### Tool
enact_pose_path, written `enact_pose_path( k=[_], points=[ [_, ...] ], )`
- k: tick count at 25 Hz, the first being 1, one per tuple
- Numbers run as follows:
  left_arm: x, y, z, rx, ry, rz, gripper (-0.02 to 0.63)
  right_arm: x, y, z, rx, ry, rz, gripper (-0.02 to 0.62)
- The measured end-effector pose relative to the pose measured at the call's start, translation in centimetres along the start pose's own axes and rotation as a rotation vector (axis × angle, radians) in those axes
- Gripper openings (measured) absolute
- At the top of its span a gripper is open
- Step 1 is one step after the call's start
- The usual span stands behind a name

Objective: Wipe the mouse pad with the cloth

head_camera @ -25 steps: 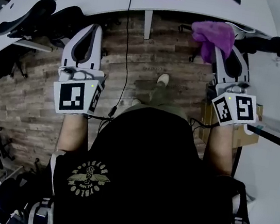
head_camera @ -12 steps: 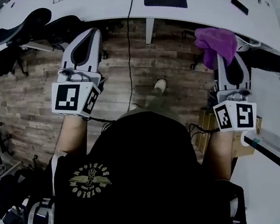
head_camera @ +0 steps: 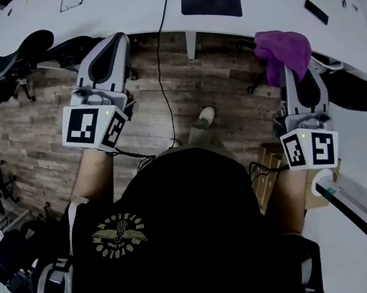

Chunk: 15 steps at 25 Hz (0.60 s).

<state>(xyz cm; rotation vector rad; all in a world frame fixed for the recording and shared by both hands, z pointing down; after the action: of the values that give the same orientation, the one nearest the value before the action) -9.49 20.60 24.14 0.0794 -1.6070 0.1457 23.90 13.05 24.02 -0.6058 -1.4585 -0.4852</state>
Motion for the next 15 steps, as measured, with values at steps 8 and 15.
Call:
enact_pose_path(
  k=[8, 15],
  points=[
    [-1.0, -3.8, 0.1, -0.037, -0.021, 0.005, 0.002, -0.5, -3.6, -2.9, -0.05, -0.006, 0.005, 0.091],
    [-2.8, -5.9, -0.4, -0.112, -0.062, -0.012, 0.002, -1.9, -6.2, -6.2, -0.123, 0.001, -0.03, 0.091]
  ],
)
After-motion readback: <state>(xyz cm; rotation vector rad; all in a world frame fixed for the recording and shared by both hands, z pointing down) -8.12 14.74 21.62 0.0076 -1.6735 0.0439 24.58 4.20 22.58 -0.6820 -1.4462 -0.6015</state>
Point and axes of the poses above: the fingertips, and each gripper's own axes: y backward along the fingers, z to its left, x out of its underside, the point moved 5 cm from there along y, backward along the fingers
